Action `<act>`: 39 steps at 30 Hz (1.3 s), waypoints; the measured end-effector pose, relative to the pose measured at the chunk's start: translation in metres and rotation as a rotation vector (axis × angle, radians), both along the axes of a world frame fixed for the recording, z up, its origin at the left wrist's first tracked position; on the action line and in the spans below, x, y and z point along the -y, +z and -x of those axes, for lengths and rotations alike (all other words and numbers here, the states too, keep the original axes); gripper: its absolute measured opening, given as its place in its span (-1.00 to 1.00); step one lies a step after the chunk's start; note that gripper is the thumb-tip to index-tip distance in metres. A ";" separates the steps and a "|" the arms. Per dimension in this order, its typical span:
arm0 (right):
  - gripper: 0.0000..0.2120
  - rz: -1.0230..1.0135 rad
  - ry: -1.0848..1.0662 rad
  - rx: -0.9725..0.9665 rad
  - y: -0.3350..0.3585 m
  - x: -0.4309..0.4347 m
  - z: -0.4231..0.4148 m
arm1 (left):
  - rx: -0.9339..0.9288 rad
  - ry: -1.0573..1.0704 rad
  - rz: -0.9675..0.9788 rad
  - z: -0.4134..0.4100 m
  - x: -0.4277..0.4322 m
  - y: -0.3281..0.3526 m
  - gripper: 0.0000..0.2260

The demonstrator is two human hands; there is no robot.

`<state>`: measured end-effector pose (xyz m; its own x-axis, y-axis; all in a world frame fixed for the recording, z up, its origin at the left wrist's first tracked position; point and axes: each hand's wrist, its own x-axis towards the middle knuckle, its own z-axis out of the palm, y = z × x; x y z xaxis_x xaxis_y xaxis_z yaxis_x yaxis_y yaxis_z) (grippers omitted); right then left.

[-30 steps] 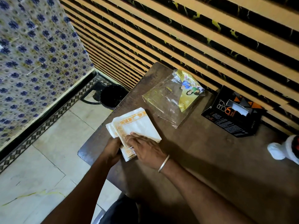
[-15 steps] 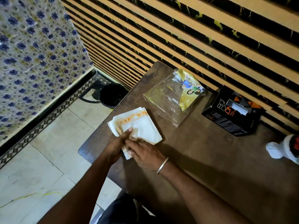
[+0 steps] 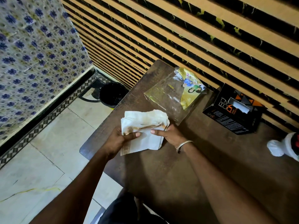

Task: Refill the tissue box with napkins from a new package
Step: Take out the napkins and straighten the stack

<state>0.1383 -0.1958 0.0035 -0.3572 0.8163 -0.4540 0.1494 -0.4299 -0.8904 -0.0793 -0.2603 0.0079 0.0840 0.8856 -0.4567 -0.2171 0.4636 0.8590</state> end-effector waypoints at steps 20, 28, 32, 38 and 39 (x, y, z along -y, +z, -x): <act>-0.51 -0.362 -0.192 0.164 -0.009 0.023 0.009 | -0.260 0.050 -0.145 -0.009 -0.009 0.000 -0.68; -0.62 -0.156 -0.167 0.188 -0.015 0.036 0.005 | -0.273 0.012 -0.116 -0.012 -0.005 -0.002 -0.70; -0.61 -0.240 -0.111 0.244 -0.005 0.027 -0.005 | -0.225 0.049 -0.110 -0.004 -0.008 0.002 -0.74; -0.59 -0.348 -0.144 0.284 0.005 0.025 -0.008 | -0.450 0.280 -0.107 0.003 -0.007 0.007 -0.61; -0.58 -0.353 -0.146 0.281 0.002 0.025 -0.008 | -0.443 0.262 -0.121 0.003 -0.007 0.007 -0.64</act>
